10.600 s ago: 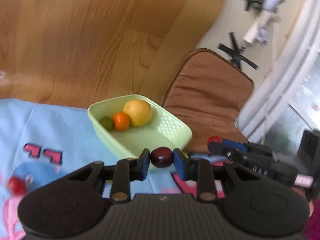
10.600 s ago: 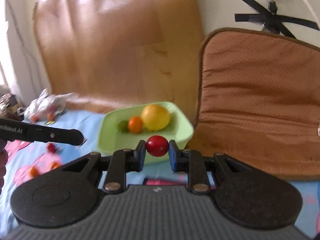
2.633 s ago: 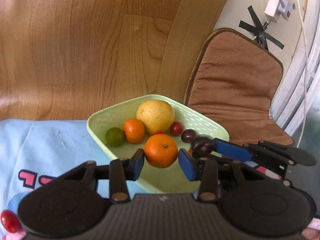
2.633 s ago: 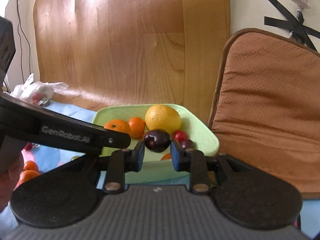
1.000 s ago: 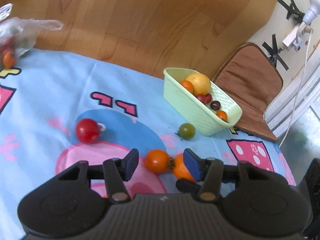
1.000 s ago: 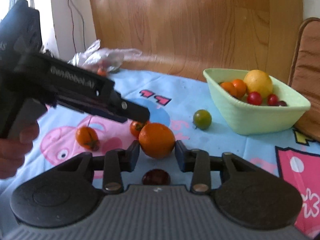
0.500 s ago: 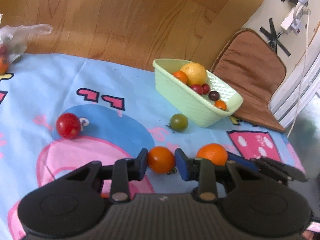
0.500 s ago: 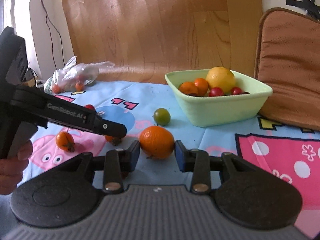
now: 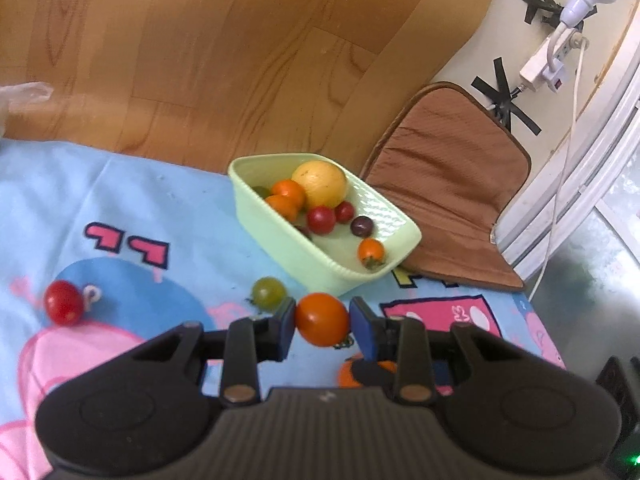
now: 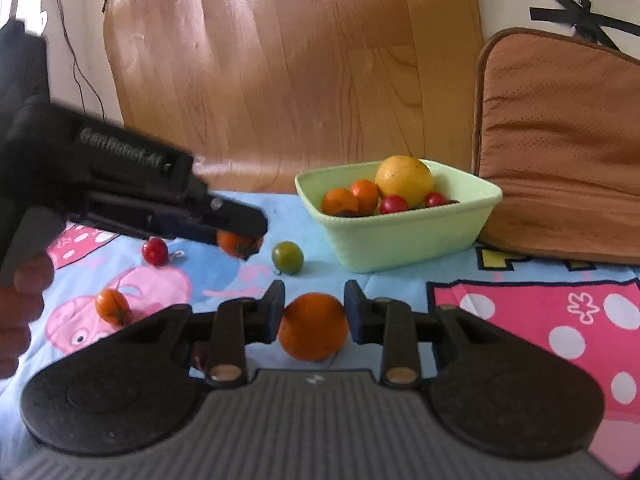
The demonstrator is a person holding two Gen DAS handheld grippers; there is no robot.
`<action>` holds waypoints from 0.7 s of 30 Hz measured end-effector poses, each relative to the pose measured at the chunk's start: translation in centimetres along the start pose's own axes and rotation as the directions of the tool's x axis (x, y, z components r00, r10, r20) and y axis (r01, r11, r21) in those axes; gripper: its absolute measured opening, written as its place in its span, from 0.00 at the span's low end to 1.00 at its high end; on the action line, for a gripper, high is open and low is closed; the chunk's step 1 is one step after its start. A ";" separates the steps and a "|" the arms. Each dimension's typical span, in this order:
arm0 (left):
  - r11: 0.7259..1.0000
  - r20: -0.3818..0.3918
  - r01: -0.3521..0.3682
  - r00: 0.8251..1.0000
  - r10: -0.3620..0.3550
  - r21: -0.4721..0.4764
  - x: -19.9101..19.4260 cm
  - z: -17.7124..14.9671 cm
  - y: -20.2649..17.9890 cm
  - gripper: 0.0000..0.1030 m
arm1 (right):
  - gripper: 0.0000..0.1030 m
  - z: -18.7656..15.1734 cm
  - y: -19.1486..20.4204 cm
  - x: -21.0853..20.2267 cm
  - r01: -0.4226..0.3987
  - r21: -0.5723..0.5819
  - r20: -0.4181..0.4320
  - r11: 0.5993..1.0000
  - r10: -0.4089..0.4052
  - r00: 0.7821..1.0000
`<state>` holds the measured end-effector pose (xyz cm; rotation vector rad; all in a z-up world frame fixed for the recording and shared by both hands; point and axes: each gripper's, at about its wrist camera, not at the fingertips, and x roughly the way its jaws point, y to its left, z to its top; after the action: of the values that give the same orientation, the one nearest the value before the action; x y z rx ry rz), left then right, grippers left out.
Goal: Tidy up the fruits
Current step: 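Carry the tomato and tangerine over the green basket with both tools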
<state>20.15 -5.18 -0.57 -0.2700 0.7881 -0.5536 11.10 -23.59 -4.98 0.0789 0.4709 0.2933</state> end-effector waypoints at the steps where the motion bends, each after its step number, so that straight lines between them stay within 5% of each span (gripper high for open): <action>1: 1.000 -0.002 0.001 1.000 -0.001 0.004 0.2 0.0 -0.1 0.29 | 0.34 0.1 0.0 0.0 -0.002 -0.008 -0.003 1.000 0.002 1.000; 11: 1.000 -0.035 -0.008 0.999 0.008 0.010 1.3 -0.5 -0.3 0.29 | 0.48 -0.2 -0.2 -0.1 -0.054 -0.051 -0.067 0.997 0.051 0.996; 15: 1.000 -0.024 0.000 1.000 0.000 0.021 1.2 0.2 -0.7 0.29 | 0.40 -0.4 -0.2 0.4 -0.124 -0.024 -0.123 0.992 0.120 0.985; 21: 0.999 0.001 0.008 1.000 -0.008 0.037 1.9 2.6 -1.5 0.29 | 0.40 1.7 -0.9 -1.5 -0.055 -0.006 0.004 0.998 0.055 0.998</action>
<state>22.61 -7.39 0.77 -0.2399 0.7753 -0.5753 10.88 -24.94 -2.94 0.0866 0.4642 0.3483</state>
